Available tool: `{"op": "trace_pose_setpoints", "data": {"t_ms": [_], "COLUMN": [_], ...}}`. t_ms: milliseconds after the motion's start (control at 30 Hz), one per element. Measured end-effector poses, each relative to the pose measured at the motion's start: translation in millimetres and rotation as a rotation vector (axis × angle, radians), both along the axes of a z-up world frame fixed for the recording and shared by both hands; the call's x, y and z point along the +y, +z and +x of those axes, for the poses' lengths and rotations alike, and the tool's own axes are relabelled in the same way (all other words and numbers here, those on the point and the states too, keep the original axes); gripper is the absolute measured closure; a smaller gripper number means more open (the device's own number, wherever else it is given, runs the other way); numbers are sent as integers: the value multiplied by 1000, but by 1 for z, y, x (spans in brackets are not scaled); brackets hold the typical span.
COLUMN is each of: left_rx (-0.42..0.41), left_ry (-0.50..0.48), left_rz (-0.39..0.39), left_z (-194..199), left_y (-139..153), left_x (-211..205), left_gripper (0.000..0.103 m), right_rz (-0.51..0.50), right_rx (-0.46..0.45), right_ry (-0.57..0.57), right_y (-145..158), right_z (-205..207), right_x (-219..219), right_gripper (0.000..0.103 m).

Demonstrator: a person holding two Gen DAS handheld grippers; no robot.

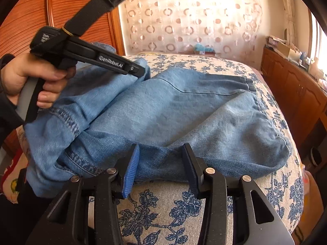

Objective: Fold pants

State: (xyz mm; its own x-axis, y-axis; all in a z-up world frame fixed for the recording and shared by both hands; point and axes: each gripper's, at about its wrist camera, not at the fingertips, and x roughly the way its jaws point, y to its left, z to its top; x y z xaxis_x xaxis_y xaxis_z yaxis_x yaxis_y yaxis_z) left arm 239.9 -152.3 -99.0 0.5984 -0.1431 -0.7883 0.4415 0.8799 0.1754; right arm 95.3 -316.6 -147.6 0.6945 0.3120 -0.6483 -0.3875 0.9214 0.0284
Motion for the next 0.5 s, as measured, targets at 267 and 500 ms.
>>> {"op": "trace_pose_setpoints", "data": {"t_ms": [267,500], "left_rx": [-102,-68], "left_ry": [94,54], "left_rz": [-5,-43], "left_z": [19,13], "left_y": [33,17], "left_x": [29,29], "left_gripper": [92,88], "right_rz": [27,58], "right_rx": [-14,-6], "right_ry": [-5,5], "right_y": [-2,1], "right_z": [-7,-10], "right_x": [-3,-9], "right_gripper": [59,60]}}
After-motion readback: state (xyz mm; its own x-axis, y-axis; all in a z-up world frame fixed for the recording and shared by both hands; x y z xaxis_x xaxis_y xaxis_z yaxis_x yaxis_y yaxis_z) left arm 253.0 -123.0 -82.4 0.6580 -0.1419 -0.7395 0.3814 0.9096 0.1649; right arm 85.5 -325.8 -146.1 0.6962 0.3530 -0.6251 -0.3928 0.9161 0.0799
